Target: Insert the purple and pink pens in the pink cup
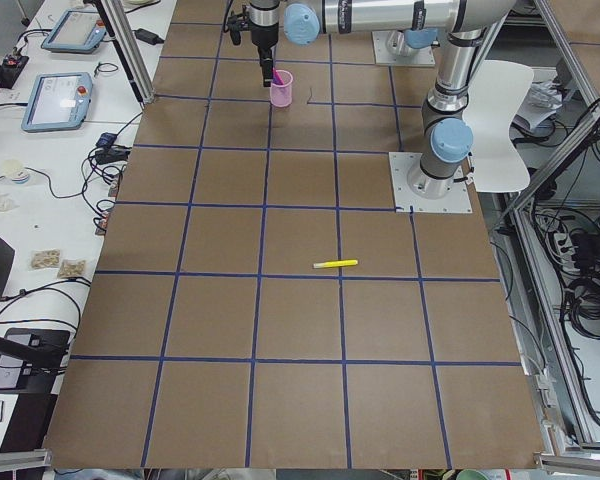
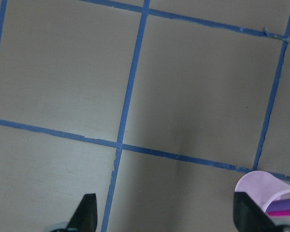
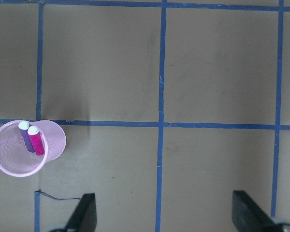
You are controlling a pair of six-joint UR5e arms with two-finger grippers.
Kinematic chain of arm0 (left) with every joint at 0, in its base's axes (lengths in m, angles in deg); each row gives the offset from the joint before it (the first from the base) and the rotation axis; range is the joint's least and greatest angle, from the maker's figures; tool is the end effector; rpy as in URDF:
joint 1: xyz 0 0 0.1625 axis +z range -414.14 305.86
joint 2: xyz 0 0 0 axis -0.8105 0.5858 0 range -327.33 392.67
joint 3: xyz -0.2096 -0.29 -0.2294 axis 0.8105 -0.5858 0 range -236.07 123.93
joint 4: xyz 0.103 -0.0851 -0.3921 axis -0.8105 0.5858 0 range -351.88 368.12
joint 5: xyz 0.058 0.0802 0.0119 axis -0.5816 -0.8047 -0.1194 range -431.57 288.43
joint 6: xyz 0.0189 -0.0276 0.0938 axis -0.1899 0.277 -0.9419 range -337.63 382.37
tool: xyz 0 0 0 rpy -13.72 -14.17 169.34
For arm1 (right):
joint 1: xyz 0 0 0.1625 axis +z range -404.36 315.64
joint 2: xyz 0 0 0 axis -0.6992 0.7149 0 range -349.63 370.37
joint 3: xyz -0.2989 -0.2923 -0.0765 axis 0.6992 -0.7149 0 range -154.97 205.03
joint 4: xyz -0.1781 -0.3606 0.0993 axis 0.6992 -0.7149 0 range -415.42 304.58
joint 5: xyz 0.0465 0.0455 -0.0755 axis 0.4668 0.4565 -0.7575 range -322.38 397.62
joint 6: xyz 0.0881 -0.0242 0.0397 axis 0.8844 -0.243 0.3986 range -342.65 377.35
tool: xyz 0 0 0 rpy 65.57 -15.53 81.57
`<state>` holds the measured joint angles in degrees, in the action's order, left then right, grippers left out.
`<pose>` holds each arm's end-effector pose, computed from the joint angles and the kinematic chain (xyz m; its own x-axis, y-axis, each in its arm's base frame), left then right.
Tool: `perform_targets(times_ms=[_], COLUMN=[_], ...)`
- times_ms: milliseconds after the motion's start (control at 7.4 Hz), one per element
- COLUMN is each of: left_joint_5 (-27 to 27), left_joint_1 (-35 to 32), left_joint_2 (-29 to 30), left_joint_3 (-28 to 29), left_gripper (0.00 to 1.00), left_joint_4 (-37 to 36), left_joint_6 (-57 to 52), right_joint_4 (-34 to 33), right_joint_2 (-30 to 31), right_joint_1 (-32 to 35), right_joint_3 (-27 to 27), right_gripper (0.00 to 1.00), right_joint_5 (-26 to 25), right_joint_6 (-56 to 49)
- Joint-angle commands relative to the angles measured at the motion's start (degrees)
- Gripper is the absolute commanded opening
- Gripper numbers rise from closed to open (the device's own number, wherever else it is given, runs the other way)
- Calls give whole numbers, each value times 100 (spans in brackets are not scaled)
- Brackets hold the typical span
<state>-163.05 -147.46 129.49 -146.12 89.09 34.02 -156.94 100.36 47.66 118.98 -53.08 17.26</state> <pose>-0.1620 -0.5348 0.4419 -0.9892 -0.1457 -0.0177 -0.1449 0.9886 -0.0420 0.1497 -0.4983 0.4748 -0.9993 -0.0353 0.0123 -0.0366 0.9906 -0.1316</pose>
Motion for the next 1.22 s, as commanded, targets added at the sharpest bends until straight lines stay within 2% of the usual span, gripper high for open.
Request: perform_targets(times_ms=[0,270,676,811,1081], left_joint_5=[-212,-194,-89,120,52], left_joint_1=[409,621,613,605,613], left_joint_2=[-312,-601,-813,-884,-911], left_joint_3=[-91,-187,-380,-372,-399], left_gripper=[100,100,100,100,100], left_joint_4=[454,534,578,578,622], left_joint_6=[-977,-1673,-1666,-1666,-1675], right_joint_4=[0,0,0,0,0], right_joint_2=[-8,1,1,10,-8], right_joint_1=[0,0,0,0,0], right_joint_3=[0,9,18,18,18], right_gripper=[100,100,100,100,100], right_joint_5=[0,0,-9,0,0], right_joint_6=[0,0,0,9,18])
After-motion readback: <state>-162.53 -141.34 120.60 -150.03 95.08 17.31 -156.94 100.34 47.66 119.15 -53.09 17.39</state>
